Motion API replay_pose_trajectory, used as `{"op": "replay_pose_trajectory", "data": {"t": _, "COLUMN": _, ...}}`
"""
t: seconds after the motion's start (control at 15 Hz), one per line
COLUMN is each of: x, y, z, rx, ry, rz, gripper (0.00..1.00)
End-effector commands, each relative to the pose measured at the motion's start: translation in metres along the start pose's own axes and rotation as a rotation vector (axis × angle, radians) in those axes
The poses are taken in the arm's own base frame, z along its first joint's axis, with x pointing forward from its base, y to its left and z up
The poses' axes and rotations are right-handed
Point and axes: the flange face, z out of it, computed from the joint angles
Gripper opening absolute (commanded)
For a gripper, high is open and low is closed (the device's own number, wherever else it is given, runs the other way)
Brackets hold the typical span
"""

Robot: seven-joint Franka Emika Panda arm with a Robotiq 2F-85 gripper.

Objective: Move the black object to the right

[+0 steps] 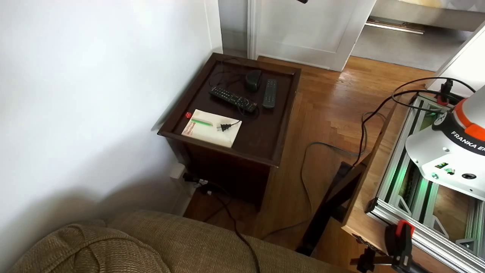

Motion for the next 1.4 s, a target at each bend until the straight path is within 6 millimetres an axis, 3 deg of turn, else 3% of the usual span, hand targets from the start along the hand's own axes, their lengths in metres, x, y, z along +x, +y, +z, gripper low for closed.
{"op": "replay_pose_trajectory", "data": {"t": 0.0, "x": 0.017, "y": 0.031, "z": 0.044, "rx": -0.02, "ry": -0.011, "rz": 0.133, "gripper": 1.0}}
{"op": "replay_pose_trajectory", "data": {"t": 0.4, "x": 0.042, "y": 0.068, "z": 0.104, "rx": 0.008, "ry": 0.121, "rz": 0.232, "gripper": 1.0}}
{"op": "replay_pose_trajectory", "data": {"t": 0.93, "x": 0.043, "y": 0.096, "z": 0.179, "rx": -0.134, "ry": 0.176, "rz": 0.353, "gripper": 1.0}}
{"op": "replay_pose_trajectory", "data": {"t": 1.0, "x": 0.044, "y": 0.095, "z": 0.163, "rx": -0.114, "ry": 0.185, "rz": 0.322, "gripper": 1.0}}
{"op": "replay_pose_trajectory", "data": {"t": 1.13, "x": 0.043, "y": 0.097, "z": 0.175, "rx": -0.127, "ry": 0.167, "rz": 0.34, "gripper": 1.0}}
{"op": "replay_pose_trajectory", "data": {"t": 1.33, "x": 0.043, "y": 0.096, "z": 0.177, "rx": -0.127, "ry": 0.163, "rz": 0.344, "gripper": 1.0}}
